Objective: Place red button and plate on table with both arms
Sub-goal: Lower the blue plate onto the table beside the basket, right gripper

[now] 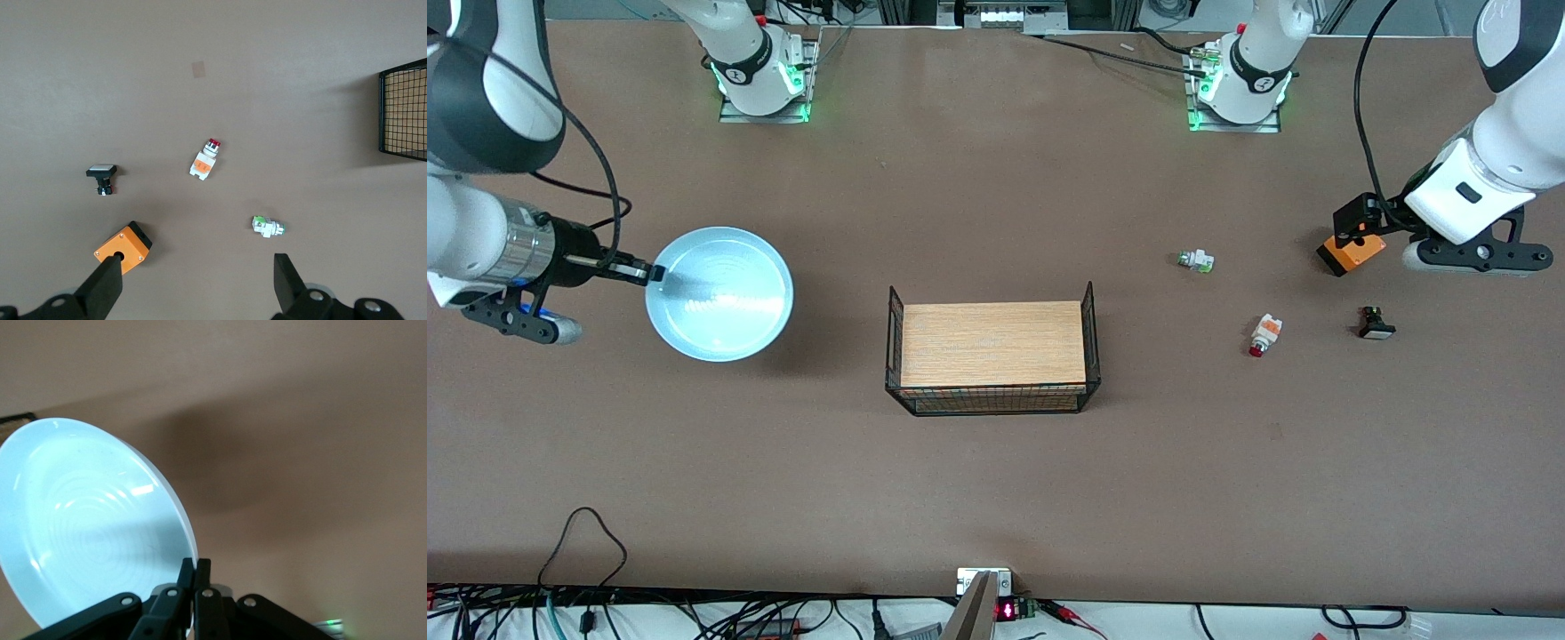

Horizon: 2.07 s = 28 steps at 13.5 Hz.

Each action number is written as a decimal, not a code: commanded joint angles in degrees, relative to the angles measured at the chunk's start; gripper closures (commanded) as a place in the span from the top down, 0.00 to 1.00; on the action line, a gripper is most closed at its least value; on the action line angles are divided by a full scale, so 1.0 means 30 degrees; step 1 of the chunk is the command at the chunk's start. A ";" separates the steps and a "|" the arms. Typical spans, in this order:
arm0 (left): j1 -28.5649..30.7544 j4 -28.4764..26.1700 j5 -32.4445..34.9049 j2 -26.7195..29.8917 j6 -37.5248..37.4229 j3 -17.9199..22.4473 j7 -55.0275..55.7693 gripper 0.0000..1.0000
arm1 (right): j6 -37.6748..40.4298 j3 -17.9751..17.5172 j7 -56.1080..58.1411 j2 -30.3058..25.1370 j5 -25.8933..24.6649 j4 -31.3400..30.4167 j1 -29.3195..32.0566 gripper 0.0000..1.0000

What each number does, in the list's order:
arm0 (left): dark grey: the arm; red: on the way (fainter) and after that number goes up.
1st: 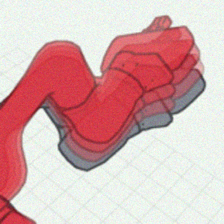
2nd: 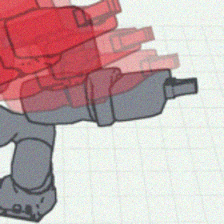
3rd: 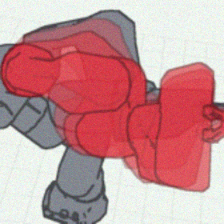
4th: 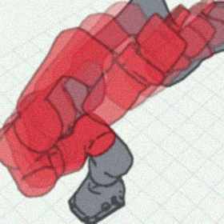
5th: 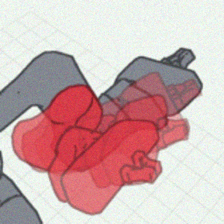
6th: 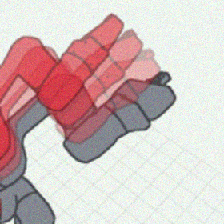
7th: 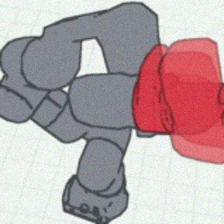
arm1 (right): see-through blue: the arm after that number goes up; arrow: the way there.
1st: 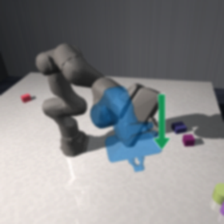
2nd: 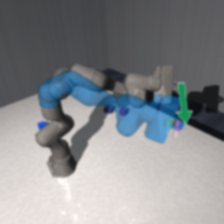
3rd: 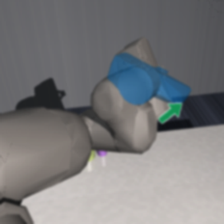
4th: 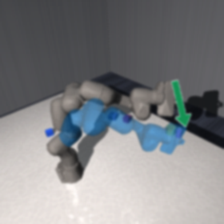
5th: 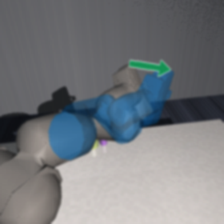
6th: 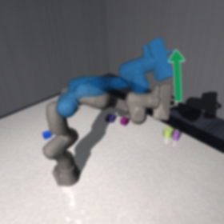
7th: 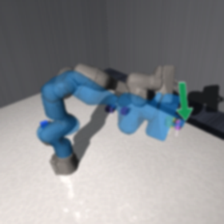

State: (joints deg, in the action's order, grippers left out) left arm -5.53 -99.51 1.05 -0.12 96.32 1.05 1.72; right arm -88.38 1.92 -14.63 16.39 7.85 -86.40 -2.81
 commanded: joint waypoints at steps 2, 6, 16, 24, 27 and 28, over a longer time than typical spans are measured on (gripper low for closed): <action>-0.0206 -0.0171 0.0354 0.0304 -0.0202 0.0176 -0.0222 1.00 | -0.2961 -0.0347 0.3903 0.0075 -0.0477 -0.2597 0.1490 0.00; -0.0235 -0.0142 0.0354 0.0304 -0.0173 0.0146 -0.0222 1.00 | -0.8847 -0.0347 0.6514 0.0161 -0.0506 -0.7313 0.2106 0.00; -0.0264 -0.0142 0.0354 0.0304 -0.0202 0.0117 -0.0222 1.00 | -1.6299 -0.0347 1.1731 0.1918 -0.0477 -1.1689 0.3220 0.00; -0.0293 -0.0142 0.0354 0.0275 -0.0201 0.0117 -0.0222 1.00 | -1.1918 -0.0581 0.7967 -0.0011 -0.0154 -0.9147 0.2318 1.00; -0.0293 -0.0142 0.0383 0.0275 -0.0260 0.0117 -0.0222 1.00 | -0.9398 -0.0552 0.5618 -0.0626 -0.0475 -0.7098 0.0883 1.00; -0.0294 -0.0142 0.0383 0.0275 -0.0202 0.0117 -0.0222 1.00 | -0.8403 -0.0523 0.5263 -0.0658 -0.0825 -0.6161 0.0413 1.00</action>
State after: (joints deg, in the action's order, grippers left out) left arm -5.70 -99.51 1.06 -0.12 96.11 1.02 1.72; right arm -118.46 0.08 4.29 14.62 6.75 -109.28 0.79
